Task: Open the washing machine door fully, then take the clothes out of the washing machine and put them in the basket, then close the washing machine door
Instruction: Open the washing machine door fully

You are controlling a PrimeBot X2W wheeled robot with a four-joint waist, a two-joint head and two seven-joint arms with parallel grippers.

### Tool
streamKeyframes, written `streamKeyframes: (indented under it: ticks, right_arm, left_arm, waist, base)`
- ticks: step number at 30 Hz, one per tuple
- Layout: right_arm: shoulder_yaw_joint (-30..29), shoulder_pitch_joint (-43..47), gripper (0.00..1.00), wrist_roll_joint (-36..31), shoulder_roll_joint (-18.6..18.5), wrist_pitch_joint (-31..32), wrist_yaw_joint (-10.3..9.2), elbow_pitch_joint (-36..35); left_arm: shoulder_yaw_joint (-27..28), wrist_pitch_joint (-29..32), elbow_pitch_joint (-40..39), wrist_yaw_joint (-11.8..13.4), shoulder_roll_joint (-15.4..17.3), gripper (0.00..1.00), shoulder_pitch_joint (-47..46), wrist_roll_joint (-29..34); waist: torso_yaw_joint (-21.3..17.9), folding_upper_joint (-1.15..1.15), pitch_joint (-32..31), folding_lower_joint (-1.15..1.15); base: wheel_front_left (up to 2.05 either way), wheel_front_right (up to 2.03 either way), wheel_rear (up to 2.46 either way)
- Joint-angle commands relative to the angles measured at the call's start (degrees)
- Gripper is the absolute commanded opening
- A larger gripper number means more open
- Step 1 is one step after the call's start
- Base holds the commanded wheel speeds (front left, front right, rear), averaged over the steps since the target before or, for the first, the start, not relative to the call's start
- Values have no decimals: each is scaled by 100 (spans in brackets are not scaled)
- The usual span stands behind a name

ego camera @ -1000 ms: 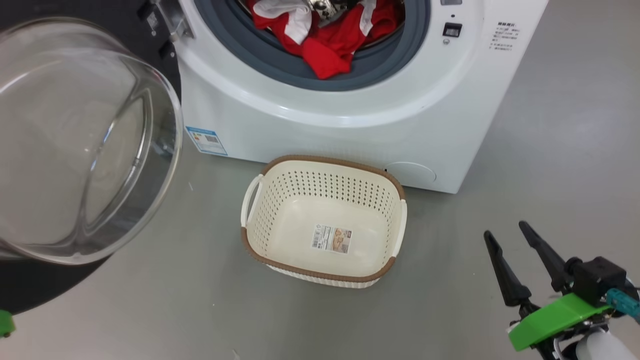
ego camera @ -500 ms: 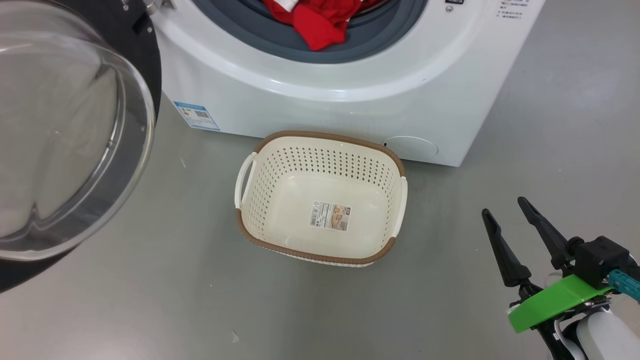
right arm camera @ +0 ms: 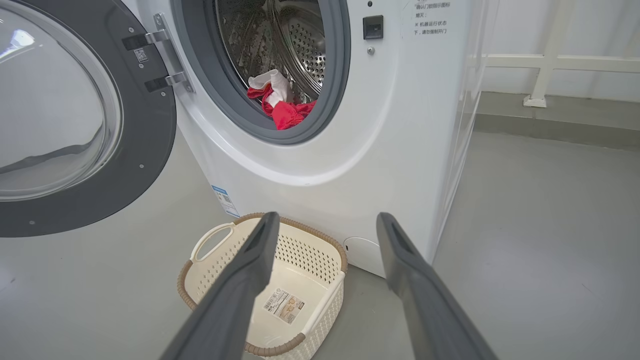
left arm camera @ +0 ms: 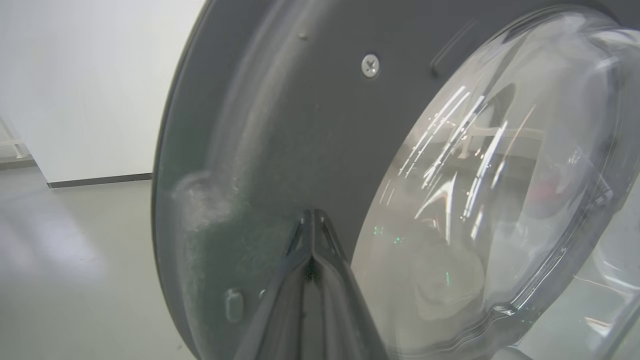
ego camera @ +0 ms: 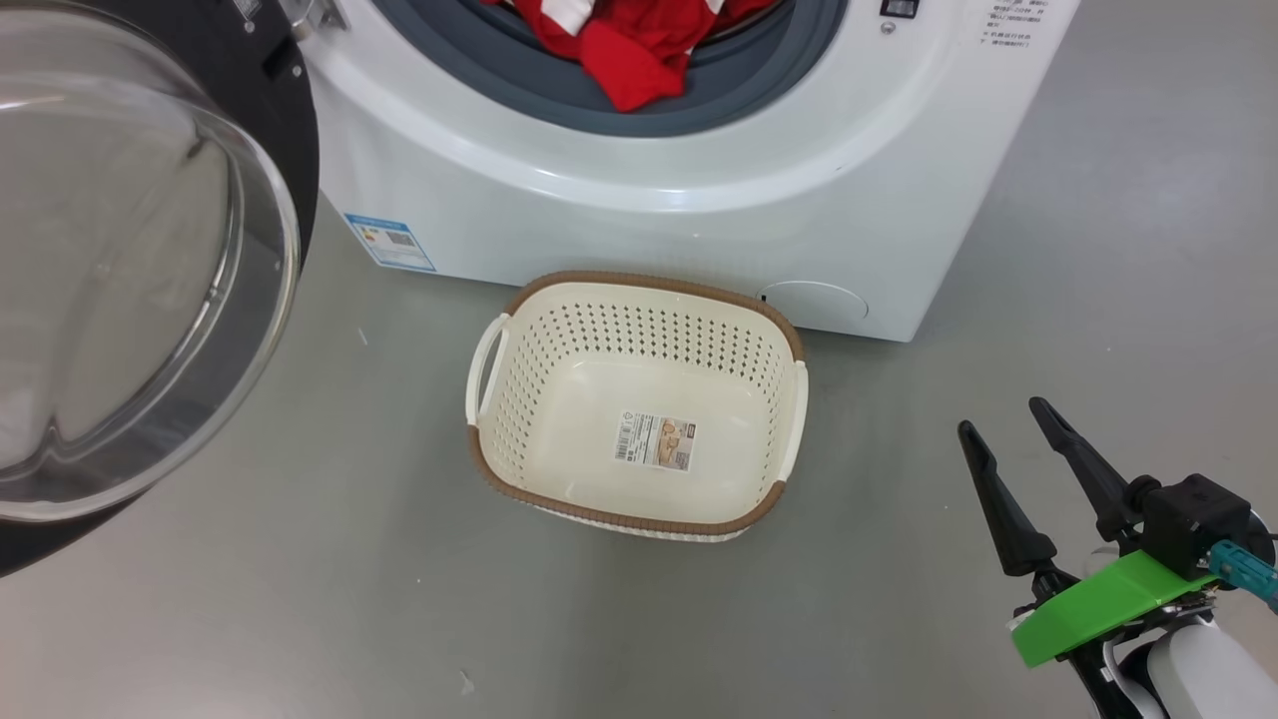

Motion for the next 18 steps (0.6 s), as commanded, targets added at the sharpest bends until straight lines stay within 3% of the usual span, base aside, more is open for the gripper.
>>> streamKeyframes:
  ticks: [1, 10, 15, 18]
  right_arm:
    - [125, -65, 100, 20, -29, -37, 36, -107]
    - [140, 72, 100, 40, 64, -37, 36, -59]
    - [152, 133, 100, 55, 120, -37, 36, -37]
    - [151, 168, 100, 65, 144, -37, 36, -24]
  left_arm:
    - [171, -28, -110, -43, 398, 0, -24, 32]
    - [120, -28, -221, -225, 101, 0, 245, -27]
    - [-5, -28, -410, -270, -84, 30, 463, -142]
    - [-146, -28, -538, -278, -177, 37, 616, -215]
  waist:
    - [10, 0, -47, 0]
    - [50, 0, -347, 0]
    - [68, 0, -499, 0]
    - [81, 0, -580, 0]
  base:
    - [0, 0, 0]
    - [0, 0, 0]
    - [0, 0, 0]
    - [0, 0, 0]
